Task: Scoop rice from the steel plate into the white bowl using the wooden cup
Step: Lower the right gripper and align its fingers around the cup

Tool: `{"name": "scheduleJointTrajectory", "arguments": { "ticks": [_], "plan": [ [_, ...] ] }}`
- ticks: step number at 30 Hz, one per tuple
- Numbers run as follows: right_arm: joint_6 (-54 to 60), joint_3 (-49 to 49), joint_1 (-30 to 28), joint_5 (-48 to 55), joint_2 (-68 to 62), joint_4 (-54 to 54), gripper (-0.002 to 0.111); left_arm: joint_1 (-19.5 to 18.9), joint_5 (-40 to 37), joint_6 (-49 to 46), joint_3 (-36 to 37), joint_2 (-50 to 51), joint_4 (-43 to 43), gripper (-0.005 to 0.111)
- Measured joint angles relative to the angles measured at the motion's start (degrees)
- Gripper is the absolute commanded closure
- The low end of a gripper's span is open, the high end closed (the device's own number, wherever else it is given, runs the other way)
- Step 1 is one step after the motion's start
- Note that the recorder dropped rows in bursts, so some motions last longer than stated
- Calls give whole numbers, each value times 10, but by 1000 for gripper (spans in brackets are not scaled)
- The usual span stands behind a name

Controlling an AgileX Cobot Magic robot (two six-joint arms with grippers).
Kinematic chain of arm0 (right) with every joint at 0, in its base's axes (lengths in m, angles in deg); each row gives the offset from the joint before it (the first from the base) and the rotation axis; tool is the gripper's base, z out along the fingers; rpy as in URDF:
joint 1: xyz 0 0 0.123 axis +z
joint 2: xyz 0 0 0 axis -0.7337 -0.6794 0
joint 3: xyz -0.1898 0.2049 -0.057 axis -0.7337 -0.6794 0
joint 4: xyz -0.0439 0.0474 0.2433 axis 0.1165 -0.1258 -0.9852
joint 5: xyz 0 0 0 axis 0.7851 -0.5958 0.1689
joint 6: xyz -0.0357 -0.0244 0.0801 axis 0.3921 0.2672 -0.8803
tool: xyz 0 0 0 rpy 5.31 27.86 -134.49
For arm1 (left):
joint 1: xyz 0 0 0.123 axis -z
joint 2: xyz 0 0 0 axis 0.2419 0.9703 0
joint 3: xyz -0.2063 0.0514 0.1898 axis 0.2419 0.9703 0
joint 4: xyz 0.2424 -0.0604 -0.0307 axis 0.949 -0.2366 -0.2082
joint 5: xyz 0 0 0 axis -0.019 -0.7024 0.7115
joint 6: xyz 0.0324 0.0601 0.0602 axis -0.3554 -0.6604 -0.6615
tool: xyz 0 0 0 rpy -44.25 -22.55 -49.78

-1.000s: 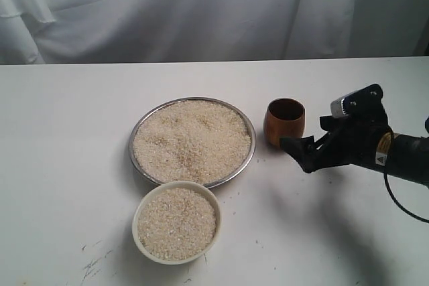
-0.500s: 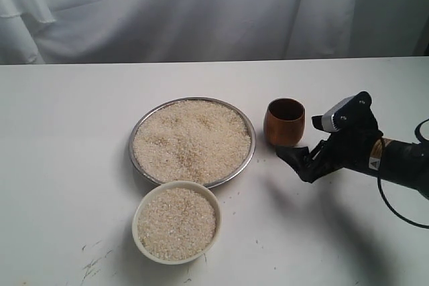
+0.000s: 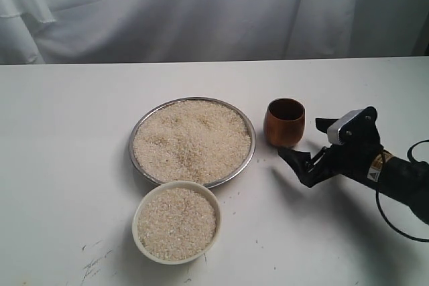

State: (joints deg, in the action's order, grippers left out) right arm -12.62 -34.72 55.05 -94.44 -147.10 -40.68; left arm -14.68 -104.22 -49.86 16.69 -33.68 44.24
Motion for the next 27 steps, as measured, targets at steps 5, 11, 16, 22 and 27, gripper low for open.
{"name": "scheduleJointTrajectory", "arguments": {
  "ticks": [5, 11, 16, 22, 27],
  "plan": [
    [1, 15, -29, -26, -33, 31, 13, 0, 0, 0, 0, 0, 0, 107],
    [1, 53, -32, -31, -66, 140, 13, 0, 0, 0, 0, 0, 0, 107],
    [-2, 60, -32, -40, -79, 144, 13, 0, 0, 0, 0, 0, 0, 107],
    [-3, 69, -32, -47, -85, 122, 13, 0, 0, 0, 0, 0, 0, 107],
    [-19, 80, -32, -41, -87, 115, 13, 0, 0, 0, 0, 0, 0, 107]
  ]
}}
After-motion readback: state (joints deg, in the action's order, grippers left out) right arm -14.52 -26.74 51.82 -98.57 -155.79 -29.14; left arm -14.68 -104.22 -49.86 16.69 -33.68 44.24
